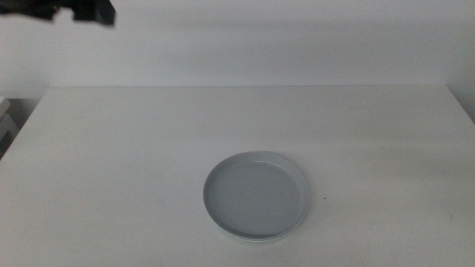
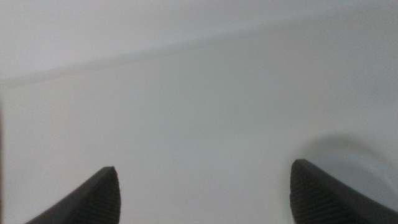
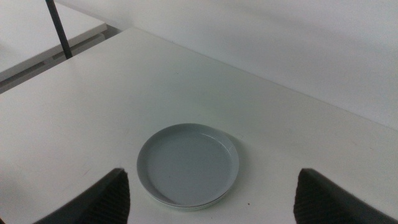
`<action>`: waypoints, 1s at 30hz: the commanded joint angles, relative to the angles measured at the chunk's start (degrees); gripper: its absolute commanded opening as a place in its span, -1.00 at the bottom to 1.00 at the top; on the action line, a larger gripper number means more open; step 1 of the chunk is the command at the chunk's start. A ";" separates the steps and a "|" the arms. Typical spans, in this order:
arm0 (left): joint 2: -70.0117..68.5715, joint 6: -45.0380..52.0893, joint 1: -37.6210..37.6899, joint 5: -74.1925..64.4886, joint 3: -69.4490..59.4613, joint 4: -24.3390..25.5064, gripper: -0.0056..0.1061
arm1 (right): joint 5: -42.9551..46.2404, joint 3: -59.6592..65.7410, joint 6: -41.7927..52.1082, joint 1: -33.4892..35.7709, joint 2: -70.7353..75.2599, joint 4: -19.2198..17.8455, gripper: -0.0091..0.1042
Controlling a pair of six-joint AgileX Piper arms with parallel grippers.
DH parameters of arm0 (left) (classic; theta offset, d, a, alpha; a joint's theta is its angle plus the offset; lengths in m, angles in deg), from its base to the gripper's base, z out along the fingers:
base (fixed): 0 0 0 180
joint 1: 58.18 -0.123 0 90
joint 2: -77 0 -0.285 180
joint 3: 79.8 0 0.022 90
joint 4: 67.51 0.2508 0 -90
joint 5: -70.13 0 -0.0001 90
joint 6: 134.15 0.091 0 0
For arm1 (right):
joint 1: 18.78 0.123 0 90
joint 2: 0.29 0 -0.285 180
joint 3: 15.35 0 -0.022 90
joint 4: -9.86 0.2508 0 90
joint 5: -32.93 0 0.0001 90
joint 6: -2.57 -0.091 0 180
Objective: Stack the three bowls on top of each other.
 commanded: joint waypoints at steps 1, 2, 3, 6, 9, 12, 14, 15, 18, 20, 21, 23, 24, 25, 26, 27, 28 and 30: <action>-3.59 -0.59 -0.09 8.27 1.72 1.32 0.72 | 4.37 -1.33 0.48 0.08 -0.17 0.19 0.85; -4.06 -0.59 -0.09 11.32 1.72 2.15 0.72 | 4.37 -1.33 0.48 0.08 -0.17 0.19 0.85; -4.36 -0.59 -0.09 14.91 1.72 3.18 0.71 | 4.37 -1.33 0.48 0.08 -0.17 0.19 0.85; -4.56 -0.59 -0.09 24.17 1.72 5.62 0.70 | 4.37 -1.33 0.48 0.08 -0.17 0.19 0.85; -4.68 -0.59 -0.09 29.00 1.72 5.84 0.69 | 4.37 -1.33 0.48 0.08 -0.17 0.19 0.85; -4.96 -0.59 -0.09 29.63 1.65 5.79 0.69 | 4.37 -1.33 0.48 0.08 -0.17 0.19 0.85; -5.52 -0.59 -0.09 28.80 1.54 5.79 0.69 | 4.37 -1.33 0.48 0.08 -0.17 0.19 0.85; -5.80 -0.59 -0.09 28.79 1.54 5.79 0.69 | 4.37 -1.33 0.48 0.08 -0.17 0.19 0.85; -6.89 -0.59 -0.09 28.96 1.54 5.89 0.69 | 4.37 -1.33 0.48 0.08 -0.17 0.19 0.85; -7.95 -0.59 -0.09 29.38 0.96 5.84 0.69 | 4.37 -1.33 0.48 0.08 -0.17 0.19 0.85; -8.68 -0.59 -0.09 29.87 0.07 5.84 0.69 | 4.37 -1.33 0.48 0.08 -0.17 0.12 0.85; -11.18 -0.59 -0.09 30.90 -3.91 5.84 0.69 | 4.37 -1.28 0.48 0.08 -0.17 -0.04 0.85; -12.83 -0.59 -0.09 31.00 -6.64 5.90 0.69 | 4.43 -1.09 0.48 0.08 -0.17 -0.71 0.85; -14.72 -0.59 -0.09 31.00 -9.77 5.90 0.69 | 4.44 -0.72 0.48 0.08 -0.17 -1.68 0.85; -16.85 -0.59 -0.09 30.96 -13.02 5.96 0.69 | 4.42 -0.34 0.48 0.08 -0.09 -2.60 0.85; -19.04 -0.54 -0.09 30.96 -16.41 6.25 0.69 | 4.50 0.13 0.48 0.08 -0.03 -3.56 0.85; -20.85 -0.54 -0.09 30.96 -19.19 6.97 0.69 | 4.51 0.79 0.48 0.08 0.03 -4.44 0.85; -25.63 -0.54 -0.09 30.94 -25.99 8.39 0.69 | 4.50 2.40 0.48 0.08 0.03 -5.83 0.85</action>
